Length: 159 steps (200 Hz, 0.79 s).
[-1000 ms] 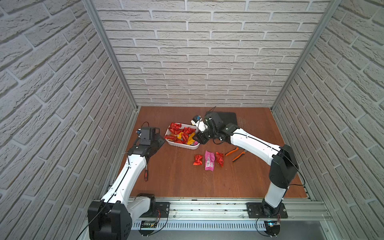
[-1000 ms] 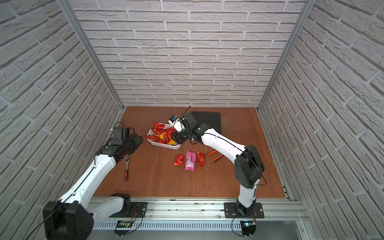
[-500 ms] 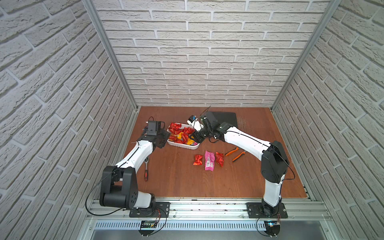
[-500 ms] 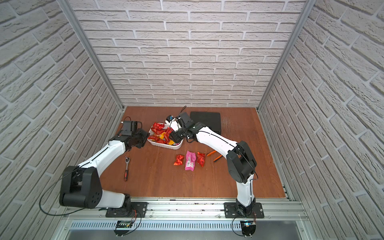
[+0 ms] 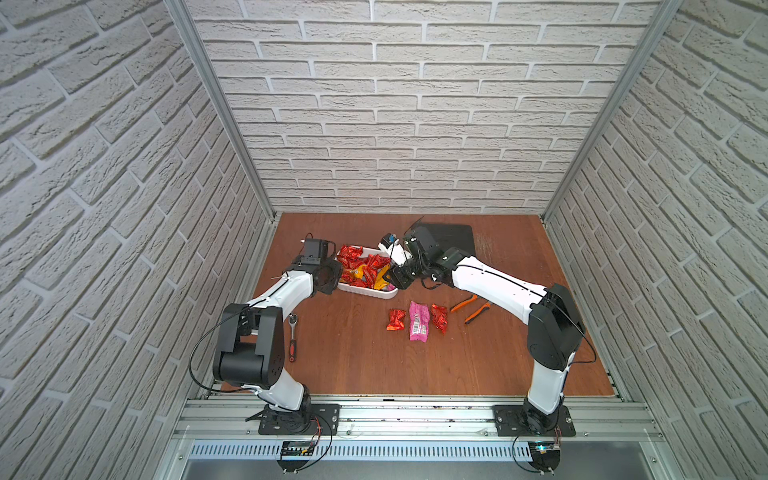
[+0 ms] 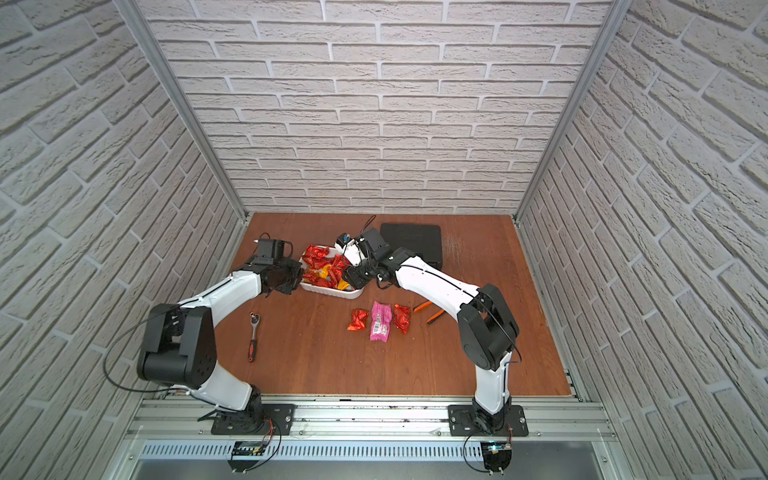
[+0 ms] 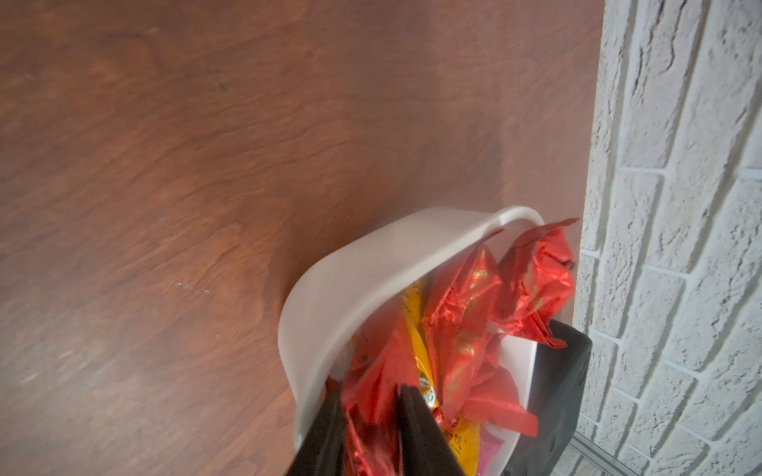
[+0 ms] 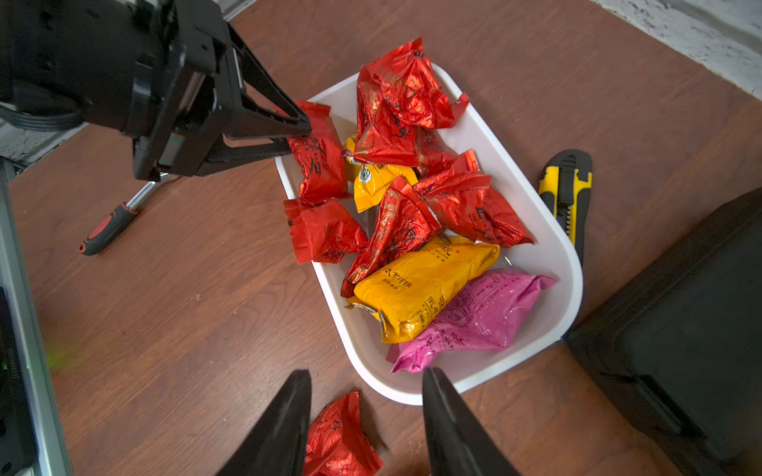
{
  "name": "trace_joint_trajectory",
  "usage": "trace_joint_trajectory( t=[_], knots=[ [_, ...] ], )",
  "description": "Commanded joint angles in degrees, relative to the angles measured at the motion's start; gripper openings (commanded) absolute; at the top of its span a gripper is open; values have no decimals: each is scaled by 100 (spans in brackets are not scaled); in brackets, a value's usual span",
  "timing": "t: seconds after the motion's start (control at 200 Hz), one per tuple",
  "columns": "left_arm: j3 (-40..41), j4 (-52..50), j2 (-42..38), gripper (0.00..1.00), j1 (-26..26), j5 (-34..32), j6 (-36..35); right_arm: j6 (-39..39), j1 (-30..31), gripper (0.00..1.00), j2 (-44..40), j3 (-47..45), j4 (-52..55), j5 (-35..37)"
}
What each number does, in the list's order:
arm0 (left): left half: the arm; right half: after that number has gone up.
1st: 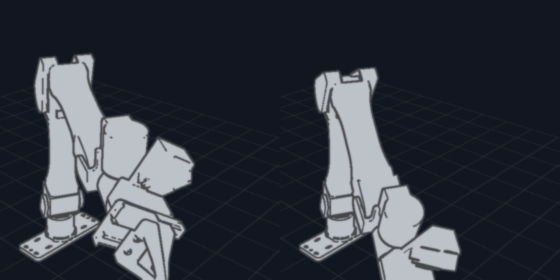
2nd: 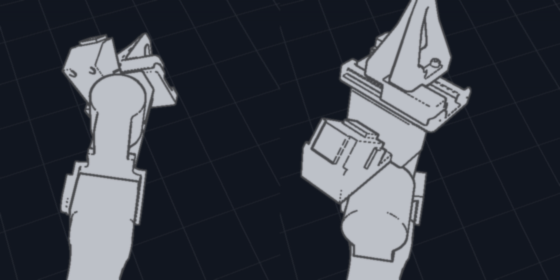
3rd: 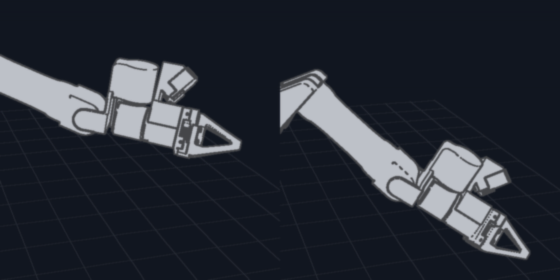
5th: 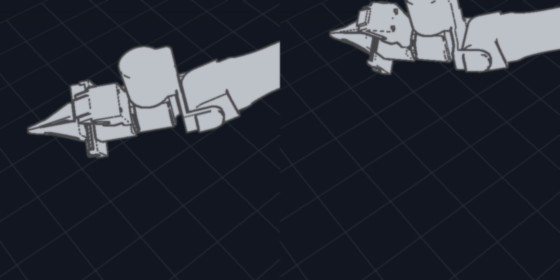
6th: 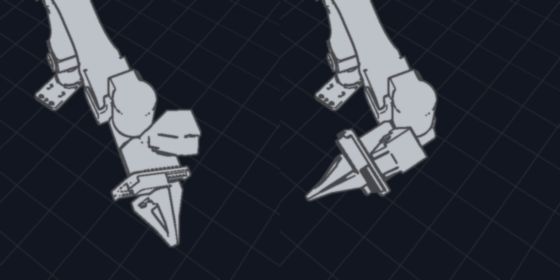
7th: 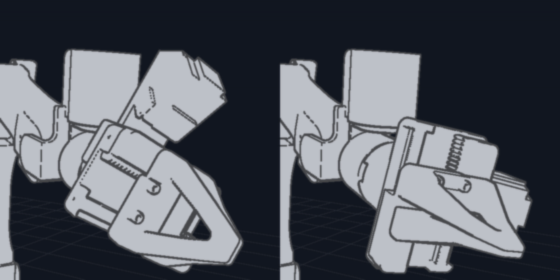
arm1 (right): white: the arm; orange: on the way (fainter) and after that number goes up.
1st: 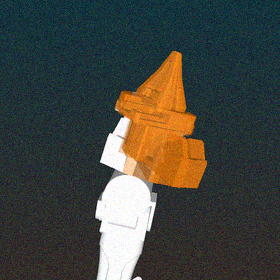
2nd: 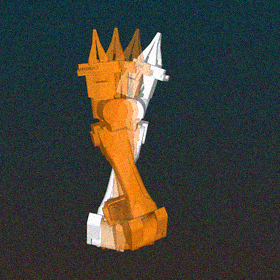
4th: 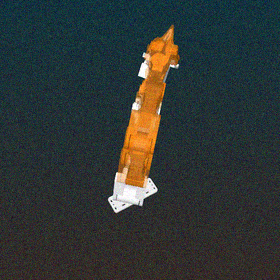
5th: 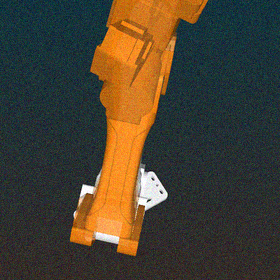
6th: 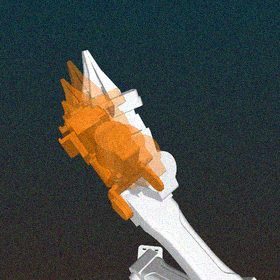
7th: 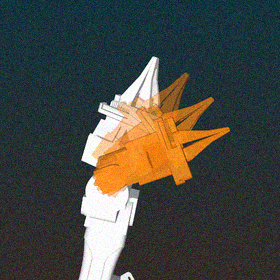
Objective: Take the tea bags out of the storage box
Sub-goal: Pick up the tea bag from the storage box.
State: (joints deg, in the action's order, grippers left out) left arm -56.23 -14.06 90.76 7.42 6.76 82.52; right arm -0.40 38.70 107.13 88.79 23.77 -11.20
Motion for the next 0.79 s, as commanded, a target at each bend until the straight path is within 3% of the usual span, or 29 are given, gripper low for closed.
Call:
trace_joint_trajectory(
  t=[0.0, 0.17, 0.295, 0.41, 0.575, 0.695, 0.79],
  knots=[
    [-195, 31, 0, 15, 43, -15, 45, 80, 29, 49, -356, -101, -116, 47],
    [-174, -400, -427, 1, 48, -314, -63, 178, 24, 49, -490, -178, -162, -22],
    [-66, -544, -903, 0, 47, -522, -282, 364, 27, 49, -634, -189, -138, -112],
    [1, -321, -1276, 0, 66, -487, -894, 767, 24, 50, -817, -144, -33, -237],
    [496, 1394, -1763, 0, 188, 571, -2160, 1955, -77, 51, -1048, -80, 404, -348],
    [648, 2504, -1718, 0, 372, 1783, -2761, 2910, -343, 52, -1187, -218, 473, -1034],
    [676, 2979, -1679, 0, 592, 2384, -2977, 3434, -545, 54, -1430, -513, 231, -1546]
  ],
)
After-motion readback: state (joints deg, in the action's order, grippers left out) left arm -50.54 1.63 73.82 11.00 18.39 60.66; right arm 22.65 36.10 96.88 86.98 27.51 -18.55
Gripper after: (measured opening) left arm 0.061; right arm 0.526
